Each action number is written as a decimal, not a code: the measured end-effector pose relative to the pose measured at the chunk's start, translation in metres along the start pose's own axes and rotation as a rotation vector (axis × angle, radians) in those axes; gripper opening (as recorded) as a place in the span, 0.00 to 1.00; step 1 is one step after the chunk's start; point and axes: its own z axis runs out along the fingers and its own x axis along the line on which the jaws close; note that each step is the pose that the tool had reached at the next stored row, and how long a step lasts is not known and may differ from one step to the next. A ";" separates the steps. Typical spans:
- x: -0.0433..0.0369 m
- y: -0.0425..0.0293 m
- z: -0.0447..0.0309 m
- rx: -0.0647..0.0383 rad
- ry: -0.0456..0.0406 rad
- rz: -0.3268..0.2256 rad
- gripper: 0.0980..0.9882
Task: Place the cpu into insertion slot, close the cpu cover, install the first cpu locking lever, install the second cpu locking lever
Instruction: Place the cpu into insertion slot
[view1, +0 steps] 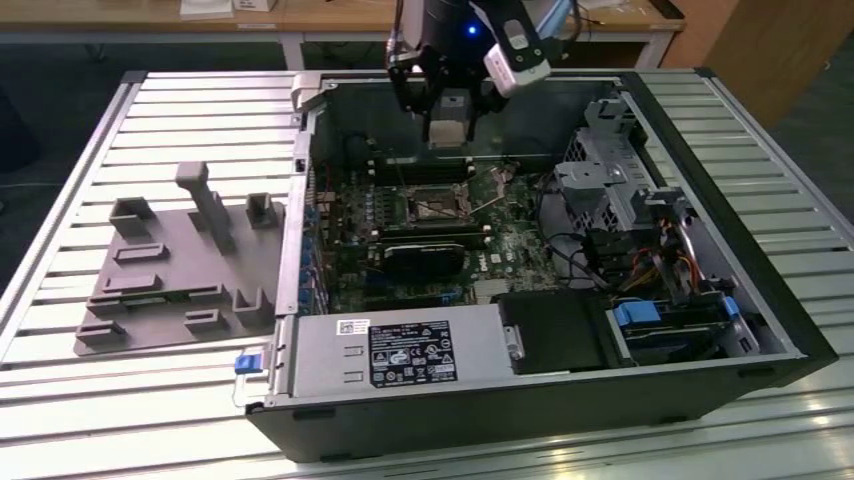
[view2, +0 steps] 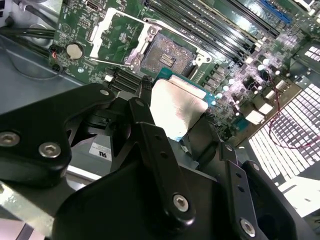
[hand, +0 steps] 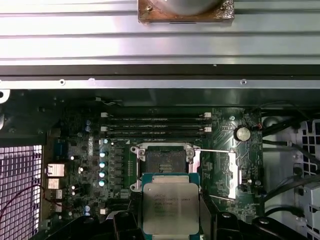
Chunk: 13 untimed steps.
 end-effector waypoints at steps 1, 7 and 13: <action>0.0000 -0.0002 0.0017 0.000 0.0000 0.000 0.49; -0.0002 -0.0012 0.0126 0.000 -0.0001 0.000 0.49; -0.0004 -0.0022 0.0235 0.000 -0.0002 0.000 0.49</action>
